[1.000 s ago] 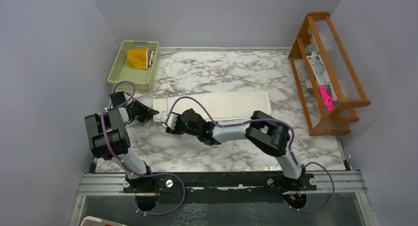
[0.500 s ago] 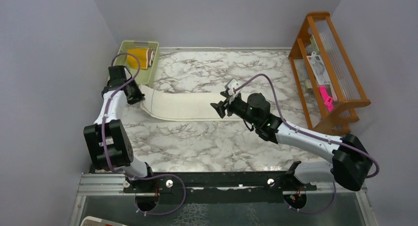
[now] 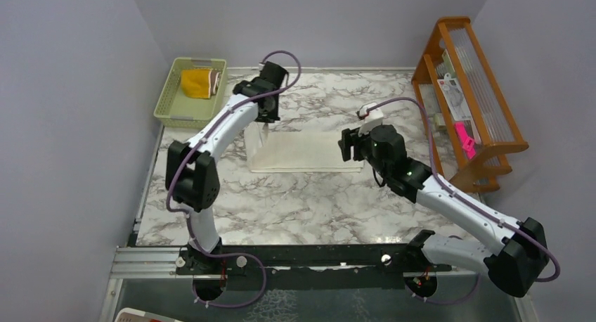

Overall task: Roll the towels
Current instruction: Fold the towel at the center of the board.

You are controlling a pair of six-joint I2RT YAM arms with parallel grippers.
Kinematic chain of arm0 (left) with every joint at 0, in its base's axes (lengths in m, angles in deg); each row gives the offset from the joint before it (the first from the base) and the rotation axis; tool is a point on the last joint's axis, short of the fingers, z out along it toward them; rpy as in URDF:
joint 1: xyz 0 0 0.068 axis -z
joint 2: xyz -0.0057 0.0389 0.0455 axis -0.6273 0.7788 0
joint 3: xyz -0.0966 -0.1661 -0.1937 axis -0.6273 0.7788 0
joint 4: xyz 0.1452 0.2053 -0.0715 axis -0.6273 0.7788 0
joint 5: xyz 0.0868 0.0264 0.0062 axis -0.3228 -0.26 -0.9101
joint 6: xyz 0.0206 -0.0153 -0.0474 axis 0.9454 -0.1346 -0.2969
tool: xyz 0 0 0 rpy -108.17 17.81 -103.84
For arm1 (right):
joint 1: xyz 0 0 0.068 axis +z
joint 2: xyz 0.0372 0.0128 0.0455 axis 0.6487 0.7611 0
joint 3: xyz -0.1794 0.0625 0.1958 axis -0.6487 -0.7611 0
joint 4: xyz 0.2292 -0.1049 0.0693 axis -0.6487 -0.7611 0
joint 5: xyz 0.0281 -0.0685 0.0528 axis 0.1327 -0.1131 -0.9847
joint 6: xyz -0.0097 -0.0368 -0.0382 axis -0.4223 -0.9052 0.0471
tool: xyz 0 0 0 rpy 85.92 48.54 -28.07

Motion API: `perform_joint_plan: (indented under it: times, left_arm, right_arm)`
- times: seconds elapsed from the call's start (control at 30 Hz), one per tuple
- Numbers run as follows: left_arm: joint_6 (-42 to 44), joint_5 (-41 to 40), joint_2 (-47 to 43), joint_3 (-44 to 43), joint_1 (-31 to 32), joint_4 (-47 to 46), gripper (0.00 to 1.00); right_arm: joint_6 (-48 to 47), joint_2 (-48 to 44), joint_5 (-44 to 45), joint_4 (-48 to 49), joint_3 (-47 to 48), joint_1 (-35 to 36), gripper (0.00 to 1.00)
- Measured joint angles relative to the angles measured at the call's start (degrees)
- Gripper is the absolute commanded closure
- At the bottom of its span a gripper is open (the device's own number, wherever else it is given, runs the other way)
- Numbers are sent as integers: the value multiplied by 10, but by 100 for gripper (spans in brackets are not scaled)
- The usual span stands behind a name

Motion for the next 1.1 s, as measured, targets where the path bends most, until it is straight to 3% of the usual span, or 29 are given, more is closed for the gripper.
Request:
perform_joint_plan:
  times: [0.23,0.27,0.33,0.43,0.63,1.1]
  left_arm:
    - [-34,-53,177,-182,136,92,100]
    - [-49,-61,245,-286,183,122,100]
    - [-52,-61,256,-306,191,140,100]
    - [-62,-63,308,-407,210,163,100]
    - [-80,-62,353,-452,238,178,100]
    - [-128,-30,398,-454,254,163,100]
  right_arm:
    - [61,-79,31,-88,12,-79,31]
    - [81,-109,35,-123,12,-91,31]
    - [84,-112,35,-127,12,-92,31]
    - [92,-119,35,-142,12,-92,31]
    - [98,-142,34,-159,12,-95,31]
    - [97,-191,33,-188,12,-95,31]
